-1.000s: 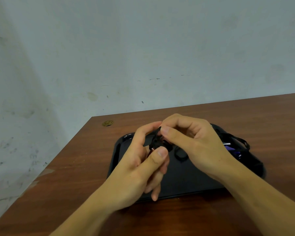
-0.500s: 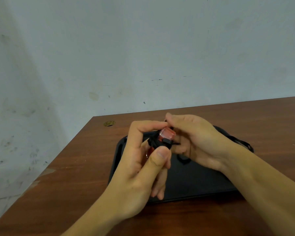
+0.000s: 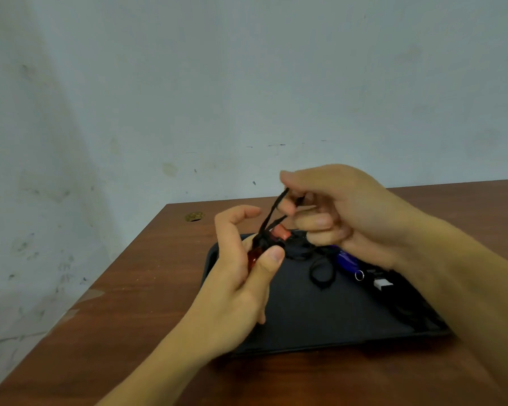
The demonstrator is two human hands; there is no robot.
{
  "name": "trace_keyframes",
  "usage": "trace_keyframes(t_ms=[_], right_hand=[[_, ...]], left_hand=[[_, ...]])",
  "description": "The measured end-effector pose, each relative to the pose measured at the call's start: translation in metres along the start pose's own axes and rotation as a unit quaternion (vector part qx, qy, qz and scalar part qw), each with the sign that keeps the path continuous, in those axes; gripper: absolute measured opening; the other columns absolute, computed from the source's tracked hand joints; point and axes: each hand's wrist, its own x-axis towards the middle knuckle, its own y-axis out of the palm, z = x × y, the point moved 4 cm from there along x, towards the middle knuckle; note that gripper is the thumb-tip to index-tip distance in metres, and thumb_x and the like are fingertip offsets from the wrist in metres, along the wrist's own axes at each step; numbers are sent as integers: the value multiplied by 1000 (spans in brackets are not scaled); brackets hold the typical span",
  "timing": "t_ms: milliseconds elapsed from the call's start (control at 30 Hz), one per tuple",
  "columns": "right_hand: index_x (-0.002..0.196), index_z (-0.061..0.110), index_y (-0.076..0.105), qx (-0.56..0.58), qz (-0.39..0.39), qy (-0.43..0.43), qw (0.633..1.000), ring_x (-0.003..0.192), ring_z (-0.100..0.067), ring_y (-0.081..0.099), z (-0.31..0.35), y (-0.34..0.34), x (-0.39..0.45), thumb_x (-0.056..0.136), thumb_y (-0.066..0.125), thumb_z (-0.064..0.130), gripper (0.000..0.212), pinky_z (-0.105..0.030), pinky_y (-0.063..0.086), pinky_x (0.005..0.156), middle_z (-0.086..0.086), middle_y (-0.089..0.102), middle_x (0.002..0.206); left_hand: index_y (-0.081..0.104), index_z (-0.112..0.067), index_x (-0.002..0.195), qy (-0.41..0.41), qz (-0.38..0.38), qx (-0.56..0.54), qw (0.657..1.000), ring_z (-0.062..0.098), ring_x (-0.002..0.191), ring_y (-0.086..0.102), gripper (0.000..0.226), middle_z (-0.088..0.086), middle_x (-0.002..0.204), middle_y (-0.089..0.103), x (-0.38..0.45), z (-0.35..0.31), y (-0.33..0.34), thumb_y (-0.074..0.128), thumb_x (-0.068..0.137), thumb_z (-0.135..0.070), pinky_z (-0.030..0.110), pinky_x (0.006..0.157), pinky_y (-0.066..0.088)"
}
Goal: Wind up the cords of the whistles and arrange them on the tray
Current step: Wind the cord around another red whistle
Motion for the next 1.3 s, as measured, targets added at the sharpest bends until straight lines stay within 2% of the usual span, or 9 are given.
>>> trace_keyframes(t_ms=[167, 300, 400, 500, 600, 800, 900, 1133, 1300], right_hand=[[68, 18, 49, -403, -16, -211, 890, 52, -6, 40, 3, 18, -17, 95, 64, 32, 34, -18, 33, 51, 7, 45, 58], [73, 21, 46, -509, -46, -343, 788, 63, -11, 44, -13, 11, -30, 93, 63, 31, 28, -17, 34, 62, 12, 44, 67], [74, 21, 49, -357, -50, -337, 870, 60, -11, 42, -30, 3, -37, 91, 65, 29, 25, -21, 36, 59, 9, 48, 70], [70, 15, 56, -5, -1, -205, 979, 48, -9, 33, -43, 0, -34, 84, 74, 38, 32, -22, 30, 46, -3, 45, 62], [63, 18, 59, 193, 22, -41, 980, 44, -2, 27, -50, 3, -28, 84, 74, 36, 31, -17, 18, 43, 7, 46, 60], [64, 16, 59, 179, 6, 124, 976, 45, -2, 27, -50, 11, -21, 77, 68, 24, 18, -16, 14, 46, 5, 46, 63], [78, 15, 62, 25, -21, 140, 990, 50, -3, 35, -48, -1, -14, 93, 62, 24, 18, -16, 23, 47, 3, 49, 69], [77, 16, 66, -262, -102, -59, 958, 47, 0, 48, -38, -8, -19, 100, 55, 36, 32, -12, 37, 48, 13, 55, 56], [99, 38, 66, -397, -141, -186, 888, 67, -7, 58, -44, -3, -33, 94, 56, 38, 11, -13, 43, 62, 21, 62, 82]], left_hand=[[55, -22, 114, -67, -38, -124, 989, 24, 33, 39, 14, 20, 51, 41, 7, 7, -3, 46, 103, -27, 33, 45, 43], [56, -3, 116, -76, -47, -262, 961, 19, 32, 33, 22, 34, 62, 40, 3, -2, 2, 49, 100, -17, 28, 41, 42], [55, 2, 108, -71, -11, -357, 931, 14, 30, 32, 25, 30, 56, 41, 0, -12, 9, 50, 94, -19, 25, 39, 40], [57, -3, 97, -55, 43, -424, 903, 7, 29, 32, 17, 9, 63, 47, -4, -24, 15, 49, 96, -18, 20, 36, 38], [58, -2, 115, -25, 67, -436, 897, 5, 29, 33, 25, 13, 75, 46, -7, -31, 18, 47, 98, -17, 19, 36, 40], [52, -24, 126, 141, 34, -72, 987, 8, 40, 45, 29, -5, 85, 59, -12, -29, 3, 47, 98, -18, 27, 40, 43], [39, -43, 131, 169, 55, 202, 963, 4, 55, 55, 33, -21, 88, 59, -8, -29, 2, 41, 100, -31, 17, 50, 41], [18, -37, 136, 132, 57, 382, 913, 11, 43, 50, 46, -25, 66, 50, -4, -21, 5, 40, 97, -37, 19, 35, 31], [23, -37, 128, 97, 30, 398, 912, 8, 44, 48, 41, -22, 67, 49, -1, -12, 2, 42, 92, -34, 22, 40, 32]])
